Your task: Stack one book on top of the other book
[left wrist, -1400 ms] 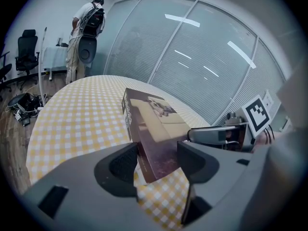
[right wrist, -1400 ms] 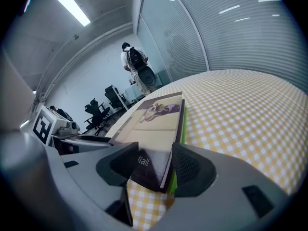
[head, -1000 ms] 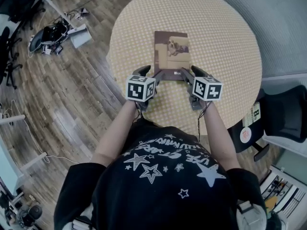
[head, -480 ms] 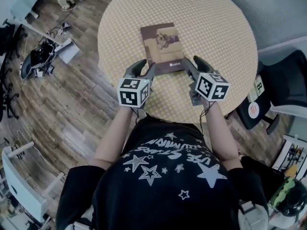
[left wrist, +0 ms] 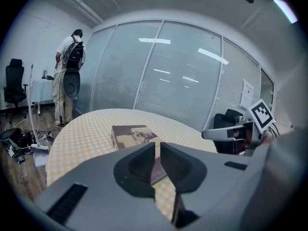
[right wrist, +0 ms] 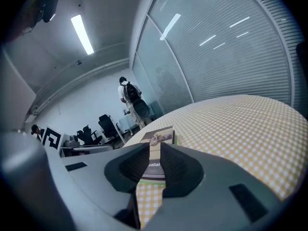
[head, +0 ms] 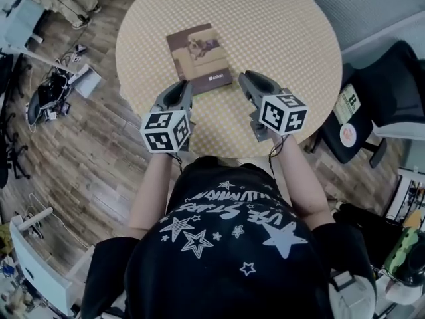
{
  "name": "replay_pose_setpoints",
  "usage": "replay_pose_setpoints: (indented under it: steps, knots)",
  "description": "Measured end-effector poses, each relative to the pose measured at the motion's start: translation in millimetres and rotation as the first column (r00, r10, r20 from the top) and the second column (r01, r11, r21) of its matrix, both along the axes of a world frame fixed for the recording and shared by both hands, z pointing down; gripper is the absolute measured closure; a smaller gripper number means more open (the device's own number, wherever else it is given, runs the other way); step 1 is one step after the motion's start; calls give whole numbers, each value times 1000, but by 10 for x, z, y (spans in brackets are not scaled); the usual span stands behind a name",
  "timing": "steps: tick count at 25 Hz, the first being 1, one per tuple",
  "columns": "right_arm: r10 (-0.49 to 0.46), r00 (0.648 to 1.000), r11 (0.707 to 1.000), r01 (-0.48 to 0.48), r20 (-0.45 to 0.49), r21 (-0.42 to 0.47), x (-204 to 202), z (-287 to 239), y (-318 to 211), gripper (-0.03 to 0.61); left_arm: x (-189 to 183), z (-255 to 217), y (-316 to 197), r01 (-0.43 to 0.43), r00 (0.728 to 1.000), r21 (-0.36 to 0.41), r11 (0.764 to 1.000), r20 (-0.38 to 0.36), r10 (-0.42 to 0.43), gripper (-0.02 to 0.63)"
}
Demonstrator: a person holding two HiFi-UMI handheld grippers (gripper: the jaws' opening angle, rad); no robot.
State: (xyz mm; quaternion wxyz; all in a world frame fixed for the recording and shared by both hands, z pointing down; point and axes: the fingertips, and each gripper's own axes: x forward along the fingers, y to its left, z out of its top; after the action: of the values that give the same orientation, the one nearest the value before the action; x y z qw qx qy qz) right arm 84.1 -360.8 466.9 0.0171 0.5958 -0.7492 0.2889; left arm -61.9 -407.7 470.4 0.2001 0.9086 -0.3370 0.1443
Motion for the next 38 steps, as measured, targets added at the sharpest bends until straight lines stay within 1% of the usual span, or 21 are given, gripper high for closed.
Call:
replay_pose_setpoints:
  steps: [4,8,14,23,29,33,38]
  knots:
    - [-21,1000,999,21,17,25,72,-69,244,513,125,-55,300,-9,1000,19,1000,18,9,581]
    - [-68,998,997,68,16,43,104,-124,557,520,269,-110,631,-8,1000,26,1000,24,8,584]
    - [-111,993,992,108,34,72,222,-208,1000,523,447,-195,1189,-3,1000,47,999,29,2,584]
    - [-198,979,976,193,40,97,202,-277,1766,523,421,-312,1983,70,997,84,994,35,-73,584]
    - [-215,975,971,207,54,121,232,-340,2217,523,386,-419,2435,106,994,105,989,29,-110,584]
    - [-219,974,968,210,55,136,244,-357,2380,523,330,-493,2601,127,991,124,984,28,-131,584]
    - [-228,972,963,217,55,157,33,-431,2485,523,136,-576,2698,132,990,143,981,30,-138,584]
